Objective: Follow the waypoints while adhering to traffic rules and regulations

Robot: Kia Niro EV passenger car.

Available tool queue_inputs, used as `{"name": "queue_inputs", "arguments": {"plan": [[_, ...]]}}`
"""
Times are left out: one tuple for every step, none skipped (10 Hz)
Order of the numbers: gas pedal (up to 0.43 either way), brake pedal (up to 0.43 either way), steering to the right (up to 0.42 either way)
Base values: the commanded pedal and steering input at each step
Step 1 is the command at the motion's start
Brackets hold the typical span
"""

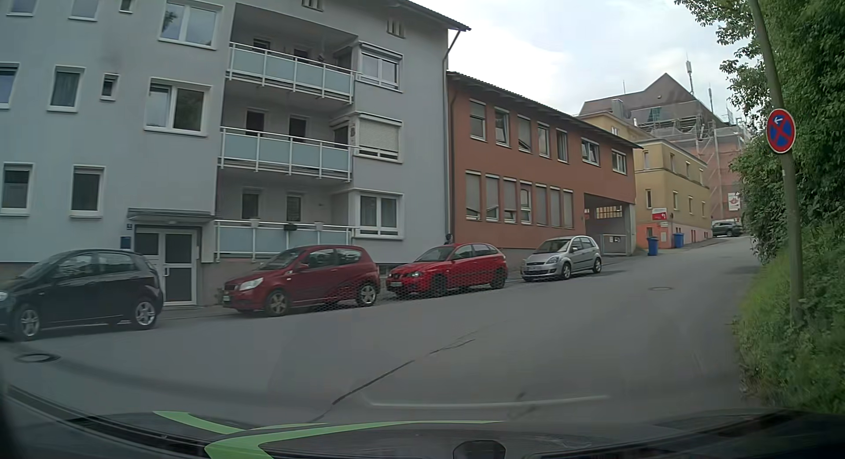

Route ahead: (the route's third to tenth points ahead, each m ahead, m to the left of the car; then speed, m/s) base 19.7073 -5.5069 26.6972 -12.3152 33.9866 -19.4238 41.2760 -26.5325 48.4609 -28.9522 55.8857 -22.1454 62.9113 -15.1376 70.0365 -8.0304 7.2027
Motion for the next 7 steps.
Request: {"name": "queue_inputs", "arguments": {"plan": [[0.138,0.000,0.228],[0.138,0.000,0.229],[0.138,0.000,0.231],[0.150,0.000,0.230],[0.150,0.000,0.229],[0.150,0.000,0.228],[0.169,0.000,0.229]]}}
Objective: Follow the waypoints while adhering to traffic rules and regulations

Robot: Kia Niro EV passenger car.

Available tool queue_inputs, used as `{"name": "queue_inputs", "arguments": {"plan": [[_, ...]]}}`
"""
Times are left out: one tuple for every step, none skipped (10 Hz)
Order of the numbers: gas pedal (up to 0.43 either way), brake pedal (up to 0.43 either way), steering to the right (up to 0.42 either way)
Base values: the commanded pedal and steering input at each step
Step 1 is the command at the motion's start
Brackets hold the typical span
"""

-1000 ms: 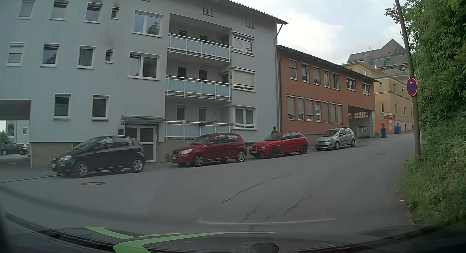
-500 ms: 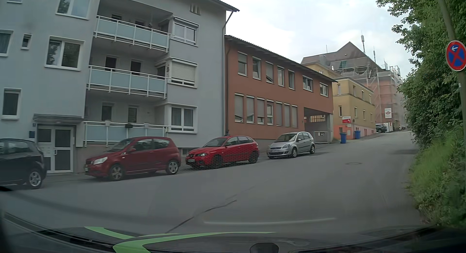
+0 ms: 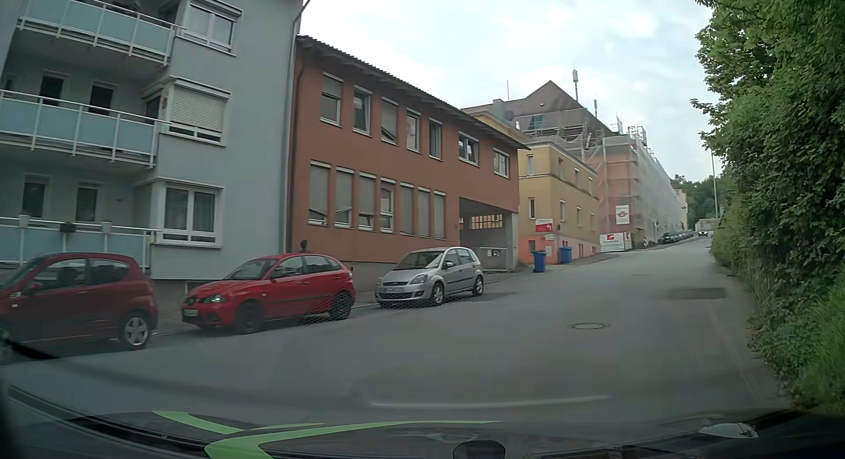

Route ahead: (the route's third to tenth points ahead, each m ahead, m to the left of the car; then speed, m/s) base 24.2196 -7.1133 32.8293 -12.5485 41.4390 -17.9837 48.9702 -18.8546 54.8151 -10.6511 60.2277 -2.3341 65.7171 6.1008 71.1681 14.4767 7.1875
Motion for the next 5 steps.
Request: {"name": "queue_inputs", "arguments": {"plan": [[0.197,0.000,0.229],[0.220,0.000,0.228],[0.228,0.000,0.228],[0.228,0.000,0.226],[0.228,0.000,0.221]]}}
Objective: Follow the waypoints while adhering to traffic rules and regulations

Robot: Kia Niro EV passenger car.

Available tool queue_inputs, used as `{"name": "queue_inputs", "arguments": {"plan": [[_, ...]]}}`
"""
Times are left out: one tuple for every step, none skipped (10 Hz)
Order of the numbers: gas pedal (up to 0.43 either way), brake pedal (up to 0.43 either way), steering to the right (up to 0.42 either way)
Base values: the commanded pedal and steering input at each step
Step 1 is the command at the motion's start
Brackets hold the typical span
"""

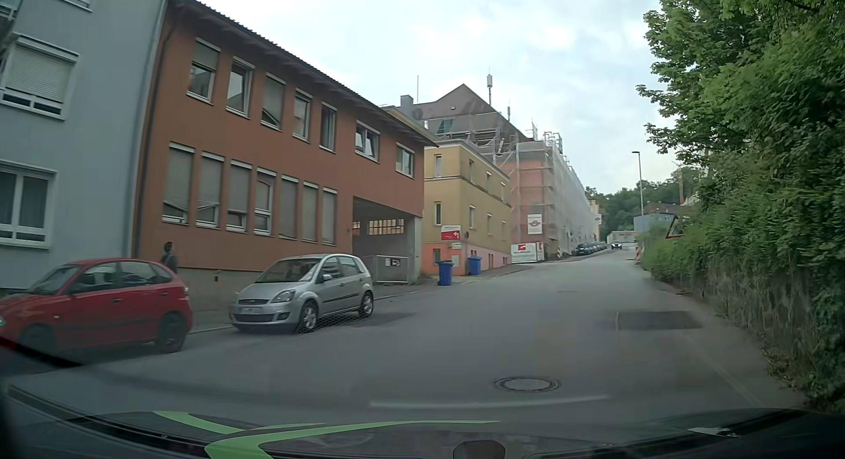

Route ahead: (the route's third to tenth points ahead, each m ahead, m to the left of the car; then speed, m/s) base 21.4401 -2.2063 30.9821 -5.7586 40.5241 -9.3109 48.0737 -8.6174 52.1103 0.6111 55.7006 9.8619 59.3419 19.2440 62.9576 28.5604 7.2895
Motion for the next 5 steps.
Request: {"name": "queue_inputs", "arguments": {"plan": [[0.228,0.000,0.211],[0.228,0.000,0.197],[0.228,0.000,0.185],[0.228,0.000,0.172],[0.228,0.000,0.157]]}}
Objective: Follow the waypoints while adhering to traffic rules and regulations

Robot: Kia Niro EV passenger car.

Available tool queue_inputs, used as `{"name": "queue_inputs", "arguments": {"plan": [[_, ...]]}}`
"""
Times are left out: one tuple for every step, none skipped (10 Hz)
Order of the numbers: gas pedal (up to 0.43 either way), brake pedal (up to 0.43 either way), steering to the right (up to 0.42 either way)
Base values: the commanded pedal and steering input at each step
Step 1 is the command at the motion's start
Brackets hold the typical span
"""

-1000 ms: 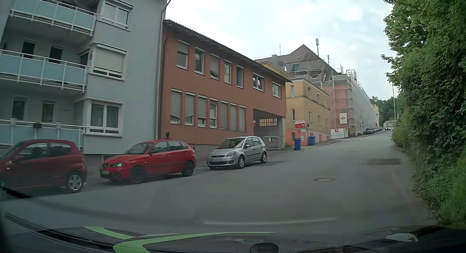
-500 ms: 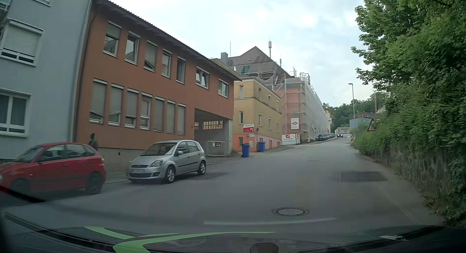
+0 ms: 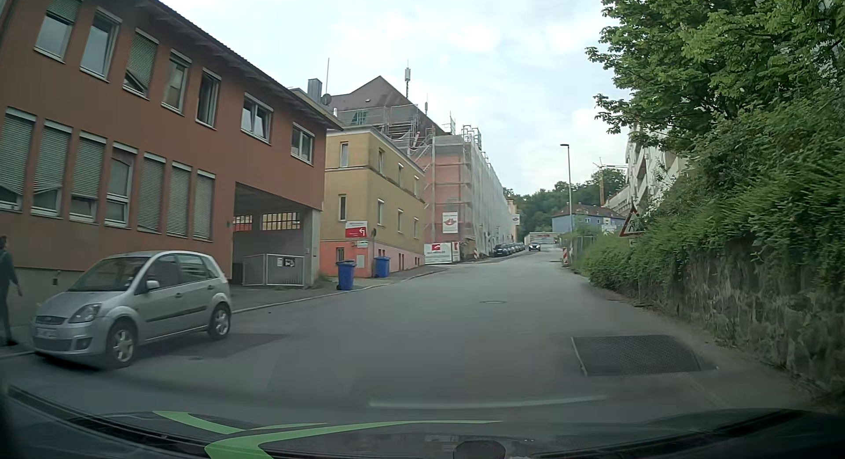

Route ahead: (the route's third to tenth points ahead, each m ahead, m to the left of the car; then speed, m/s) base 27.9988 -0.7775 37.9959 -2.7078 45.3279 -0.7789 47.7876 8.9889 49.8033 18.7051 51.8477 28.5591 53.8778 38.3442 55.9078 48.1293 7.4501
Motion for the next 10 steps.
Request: {"name": "queue_inputs", "arguments": {"plan": [[0.228,0.000,0.140],[0.228,0.000,0.113],[0.228,0.000,0.087],[0.228,0.000,0.073],[0.228,0.000,0.061],[0.220,0.000,0.053],[0.220,0.000,0.044],[0.220,0.000,0.038],[0.209,0.000,0.032],[0.197,0.000,0.031]]}}
